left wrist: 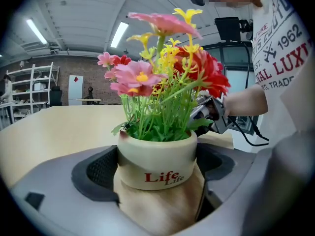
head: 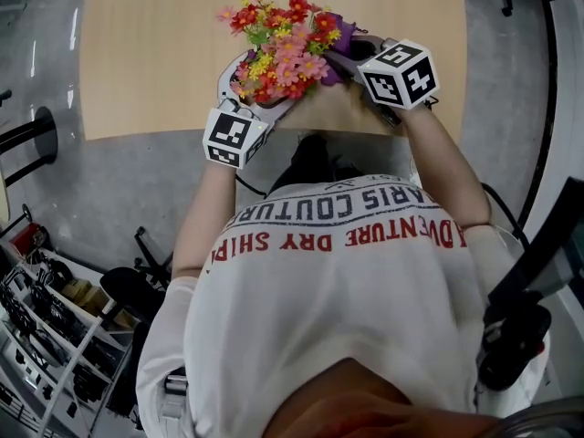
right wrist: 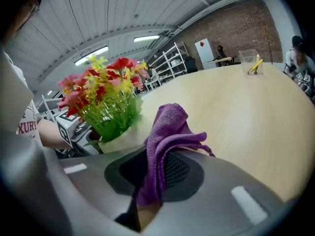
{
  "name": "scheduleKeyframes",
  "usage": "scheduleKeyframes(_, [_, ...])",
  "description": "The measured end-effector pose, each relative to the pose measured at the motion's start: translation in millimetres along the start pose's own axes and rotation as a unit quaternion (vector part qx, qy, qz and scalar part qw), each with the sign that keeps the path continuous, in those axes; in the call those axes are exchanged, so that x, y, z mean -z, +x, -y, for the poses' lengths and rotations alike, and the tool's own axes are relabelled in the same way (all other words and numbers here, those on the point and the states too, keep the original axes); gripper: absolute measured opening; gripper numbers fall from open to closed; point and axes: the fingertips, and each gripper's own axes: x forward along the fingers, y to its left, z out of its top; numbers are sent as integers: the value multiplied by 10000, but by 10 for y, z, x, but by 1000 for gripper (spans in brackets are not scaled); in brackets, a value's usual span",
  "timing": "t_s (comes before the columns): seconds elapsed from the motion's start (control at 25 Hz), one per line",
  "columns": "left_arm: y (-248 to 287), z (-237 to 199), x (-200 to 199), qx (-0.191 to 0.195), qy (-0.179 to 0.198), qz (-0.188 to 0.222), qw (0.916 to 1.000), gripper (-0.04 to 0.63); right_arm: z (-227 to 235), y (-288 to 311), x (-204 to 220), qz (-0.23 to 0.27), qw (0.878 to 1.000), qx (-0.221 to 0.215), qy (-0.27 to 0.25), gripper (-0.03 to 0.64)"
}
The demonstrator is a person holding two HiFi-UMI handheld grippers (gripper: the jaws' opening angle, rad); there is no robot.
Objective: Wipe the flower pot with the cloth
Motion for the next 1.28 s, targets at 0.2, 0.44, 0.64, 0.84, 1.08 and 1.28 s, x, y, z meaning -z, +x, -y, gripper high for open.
scheduleKeyframes(0.2, [16,-11,-2,40,27,-13,10000,505,91,109,34,-476,9985,201,-185,41])
scheduleKeyframes(0.44, [6,-29,43,-493,-44,-3,9988,505,155,-106,15,191,9993,205,235,44])
scheduleKeyframes(0.64, [-41,25,117,-1299,-254,76,9912,505,173,-450,223,495,9979,294,303,44])
scheduleKeyframes(0.84, [-22,162,213,-2221,-468,88,9739,505,40,-761,635,436,9986,182,245,44])
scheduleKeyframes(1.08, [-15,308,167,-3101,-988,-105,9455,505,-315,-1291,915,344,9990,179,203,44])
scheduleKeyframes(1.28, [6,169,209,-3726,-1417,-85,9171,505,-381,-1557,1080,406,9986,304,122,44])
